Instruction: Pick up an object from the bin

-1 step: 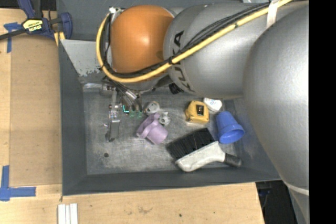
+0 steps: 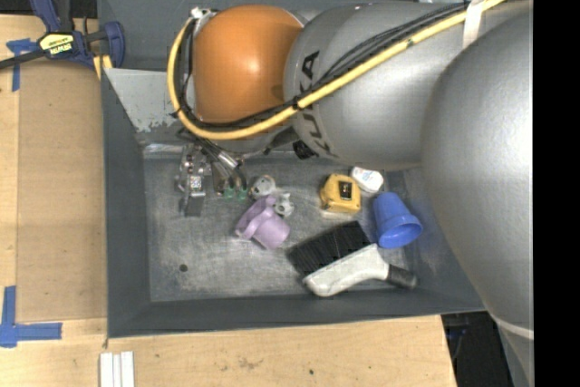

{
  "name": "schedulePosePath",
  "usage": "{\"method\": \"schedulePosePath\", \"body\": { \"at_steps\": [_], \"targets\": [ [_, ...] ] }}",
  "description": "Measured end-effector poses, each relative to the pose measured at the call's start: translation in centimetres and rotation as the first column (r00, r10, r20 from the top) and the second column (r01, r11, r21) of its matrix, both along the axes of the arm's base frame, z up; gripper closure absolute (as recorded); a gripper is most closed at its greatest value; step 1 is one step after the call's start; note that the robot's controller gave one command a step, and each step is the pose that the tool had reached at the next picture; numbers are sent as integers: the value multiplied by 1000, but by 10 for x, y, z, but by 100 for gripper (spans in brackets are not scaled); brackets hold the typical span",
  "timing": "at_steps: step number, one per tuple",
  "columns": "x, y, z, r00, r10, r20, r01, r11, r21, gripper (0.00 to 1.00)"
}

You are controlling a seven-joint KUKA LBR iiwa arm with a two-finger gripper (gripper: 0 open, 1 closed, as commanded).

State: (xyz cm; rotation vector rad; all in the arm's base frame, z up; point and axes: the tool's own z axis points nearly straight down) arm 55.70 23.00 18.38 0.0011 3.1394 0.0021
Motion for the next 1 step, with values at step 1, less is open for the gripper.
{"method": "schedulePosePath", "body": {
  "at_steps": [1],
  "targets": [
    [0, 0, 0, 1000, -1, 0, 1, 1000, 0, 100]
  ]
}}
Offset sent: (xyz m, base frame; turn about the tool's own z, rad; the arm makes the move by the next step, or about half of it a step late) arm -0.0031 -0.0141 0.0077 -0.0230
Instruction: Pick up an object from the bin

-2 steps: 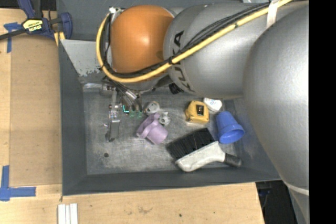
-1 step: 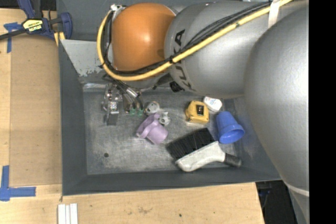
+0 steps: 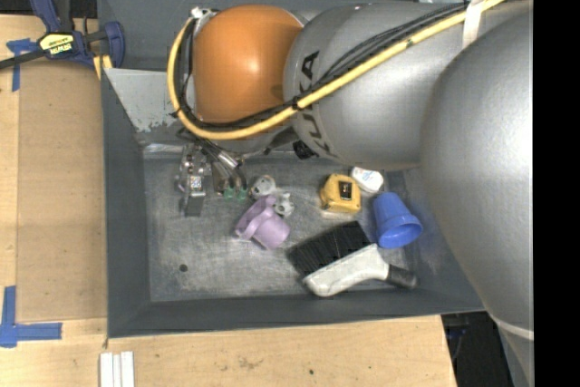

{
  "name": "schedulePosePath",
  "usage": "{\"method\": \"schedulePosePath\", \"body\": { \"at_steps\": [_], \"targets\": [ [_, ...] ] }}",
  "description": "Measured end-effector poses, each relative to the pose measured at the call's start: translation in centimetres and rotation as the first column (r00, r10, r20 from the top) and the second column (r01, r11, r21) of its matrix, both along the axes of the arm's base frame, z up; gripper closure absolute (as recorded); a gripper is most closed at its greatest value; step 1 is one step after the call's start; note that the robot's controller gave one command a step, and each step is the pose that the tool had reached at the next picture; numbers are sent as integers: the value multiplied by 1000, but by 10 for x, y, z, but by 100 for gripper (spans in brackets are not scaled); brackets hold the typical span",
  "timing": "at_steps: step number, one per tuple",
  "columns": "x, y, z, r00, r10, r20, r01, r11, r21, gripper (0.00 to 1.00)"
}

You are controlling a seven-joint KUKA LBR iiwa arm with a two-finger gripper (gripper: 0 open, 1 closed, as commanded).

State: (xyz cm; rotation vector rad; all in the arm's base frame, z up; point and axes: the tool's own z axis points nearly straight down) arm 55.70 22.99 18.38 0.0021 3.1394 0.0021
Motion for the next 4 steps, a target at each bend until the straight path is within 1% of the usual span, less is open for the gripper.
{"method": "schedulePosePath", "body": {
  "at_steps": [1, 2, 3, 4],
  "targets": [
    [-2, -8, 5, 1000, 16, -2, -16, 1000, -1, 100],
    [3, -15, 56, 1000, 25, -4, -25, 1000, -3, 100],
    [22, -51, 203, 1000, 9, 2, -9, 1000, -1, 100],
    [22, -50, 203, 1000, 9, 1, -9, 1000, -1, 100]
  ]
}}
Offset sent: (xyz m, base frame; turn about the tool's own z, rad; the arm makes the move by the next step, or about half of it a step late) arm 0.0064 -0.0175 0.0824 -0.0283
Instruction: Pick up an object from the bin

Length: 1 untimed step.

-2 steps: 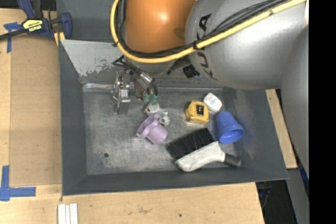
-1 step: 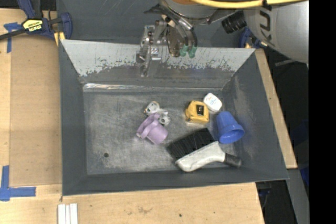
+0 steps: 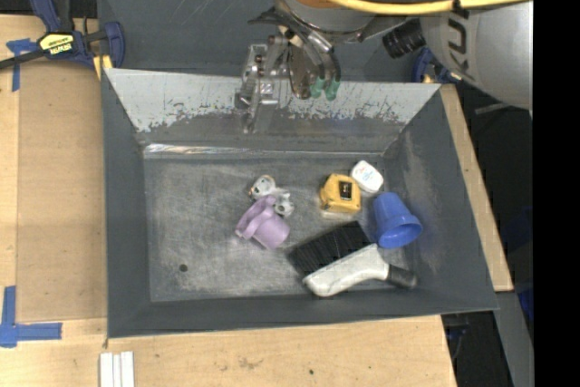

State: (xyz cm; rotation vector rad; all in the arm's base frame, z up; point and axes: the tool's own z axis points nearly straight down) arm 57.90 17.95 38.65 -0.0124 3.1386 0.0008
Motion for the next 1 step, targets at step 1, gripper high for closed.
{"method": "schedulePosePath", "body": {
  "at_steps": [1],
  "targets": [
    [-8, 5, -19, 988, 157, 7, -157, 988, 0, 100]
  ]
}}
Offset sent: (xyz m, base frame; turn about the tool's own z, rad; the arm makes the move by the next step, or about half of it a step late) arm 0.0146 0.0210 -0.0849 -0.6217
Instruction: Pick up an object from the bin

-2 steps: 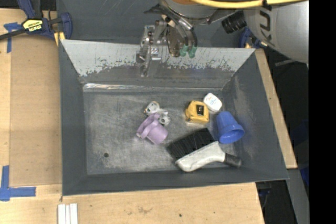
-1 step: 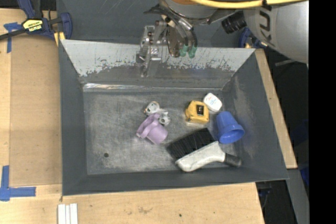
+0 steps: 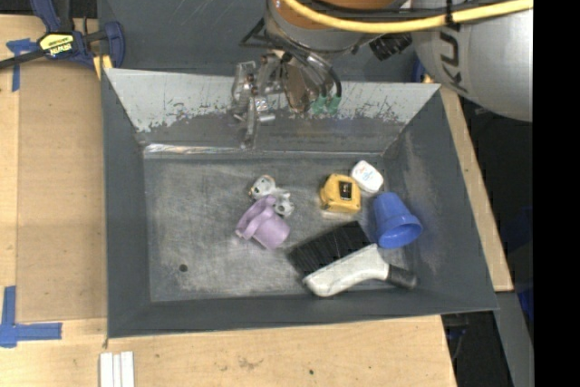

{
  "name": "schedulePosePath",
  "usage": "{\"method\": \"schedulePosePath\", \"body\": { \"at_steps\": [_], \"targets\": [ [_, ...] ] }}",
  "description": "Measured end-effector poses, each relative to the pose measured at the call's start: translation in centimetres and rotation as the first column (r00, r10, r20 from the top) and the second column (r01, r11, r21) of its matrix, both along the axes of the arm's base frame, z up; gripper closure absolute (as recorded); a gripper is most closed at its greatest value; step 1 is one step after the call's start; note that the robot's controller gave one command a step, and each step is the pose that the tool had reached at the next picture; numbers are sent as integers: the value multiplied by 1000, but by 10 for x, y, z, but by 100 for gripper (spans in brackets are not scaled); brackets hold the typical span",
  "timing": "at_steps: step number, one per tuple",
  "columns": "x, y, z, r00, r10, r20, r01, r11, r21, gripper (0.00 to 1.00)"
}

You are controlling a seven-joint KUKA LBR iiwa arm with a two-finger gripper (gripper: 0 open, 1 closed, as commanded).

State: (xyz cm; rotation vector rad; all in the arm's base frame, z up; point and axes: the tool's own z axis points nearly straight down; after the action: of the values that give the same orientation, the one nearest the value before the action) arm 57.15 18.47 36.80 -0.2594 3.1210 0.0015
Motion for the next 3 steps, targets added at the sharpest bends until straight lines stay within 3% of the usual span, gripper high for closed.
{"method": "schedulePosePath", "body": {
  "at_steps": [1, 3],
  "targets": [
    [23, 16, -65, 896, 445, -5, -445, 896, -1, 100],
    [23, 16, -65, 896, 443, -6, -443, 896, -1, 100]
  ]
}}
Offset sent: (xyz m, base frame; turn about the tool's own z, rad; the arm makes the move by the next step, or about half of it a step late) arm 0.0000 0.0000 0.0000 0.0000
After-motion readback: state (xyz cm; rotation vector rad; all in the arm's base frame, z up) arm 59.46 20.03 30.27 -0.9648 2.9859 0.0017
